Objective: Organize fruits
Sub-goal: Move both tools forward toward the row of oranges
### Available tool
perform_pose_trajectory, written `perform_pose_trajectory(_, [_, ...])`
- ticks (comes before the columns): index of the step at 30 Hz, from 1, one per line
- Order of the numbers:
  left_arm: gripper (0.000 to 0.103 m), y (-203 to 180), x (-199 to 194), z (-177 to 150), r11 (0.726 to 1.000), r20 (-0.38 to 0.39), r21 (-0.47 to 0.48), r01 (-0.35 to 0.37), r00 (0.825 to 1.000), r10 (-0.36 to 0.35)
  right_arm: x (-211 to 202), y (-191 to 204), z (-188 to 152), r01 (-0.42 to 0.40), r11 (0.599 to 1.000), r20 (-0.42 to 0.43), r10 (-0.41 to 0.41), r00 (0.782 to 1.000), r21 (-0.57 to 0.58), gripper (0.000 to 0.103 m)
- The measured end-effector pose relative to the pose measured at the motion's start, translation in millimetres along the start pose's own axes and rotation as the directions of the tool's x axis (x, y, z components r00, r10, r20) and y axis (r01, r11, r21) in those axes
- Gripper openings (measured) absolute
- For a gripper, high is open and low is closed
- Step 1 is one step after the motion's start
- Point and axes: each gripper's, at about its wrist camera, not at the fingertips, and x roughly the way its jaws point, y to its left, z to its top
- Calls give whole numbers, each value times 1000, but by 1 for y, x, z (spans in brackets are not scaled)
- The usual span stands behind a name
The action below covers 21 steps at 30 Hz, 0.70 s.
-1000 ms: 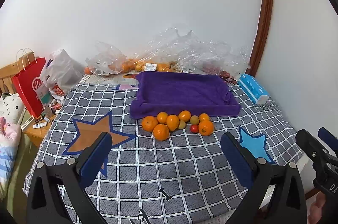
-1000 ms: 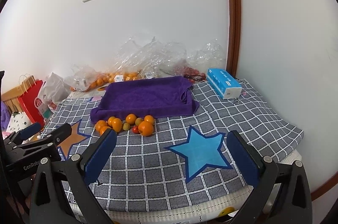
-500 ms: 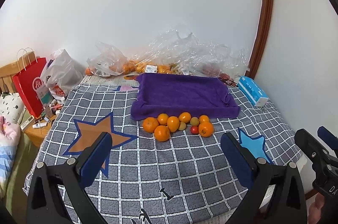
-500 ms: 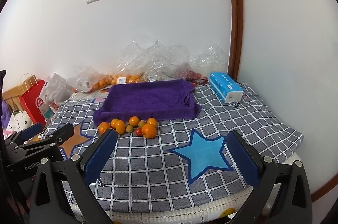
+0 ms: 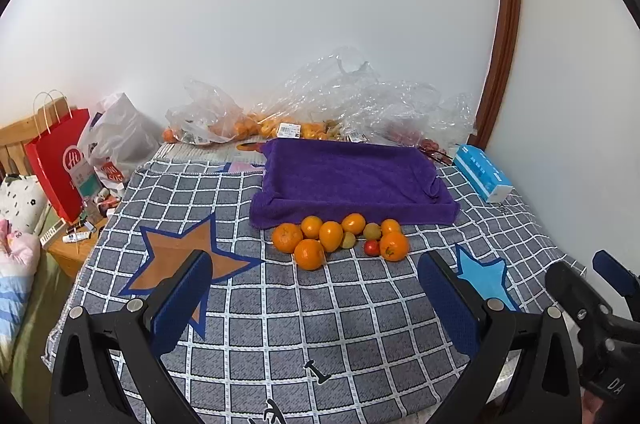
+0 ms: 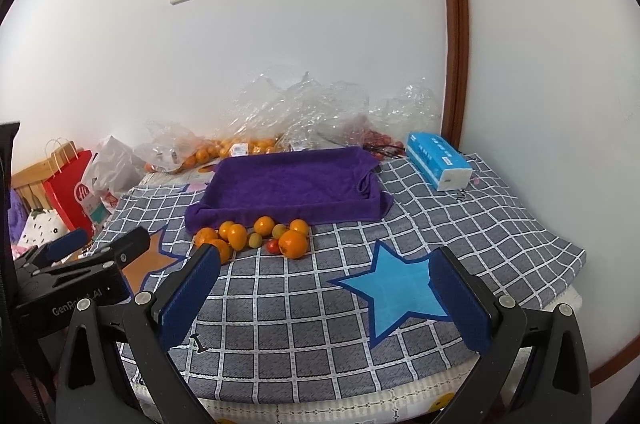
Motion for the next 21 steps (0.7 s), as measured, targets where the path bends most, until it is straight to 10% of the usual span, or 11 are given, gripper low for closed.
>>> perform_pose_trajectory(21, [103, 14, 56, 14, 999, -31, 2, -37, 999, 37, 60, -5, 19, -54, 998, -2, 54, 999, 16, 102])
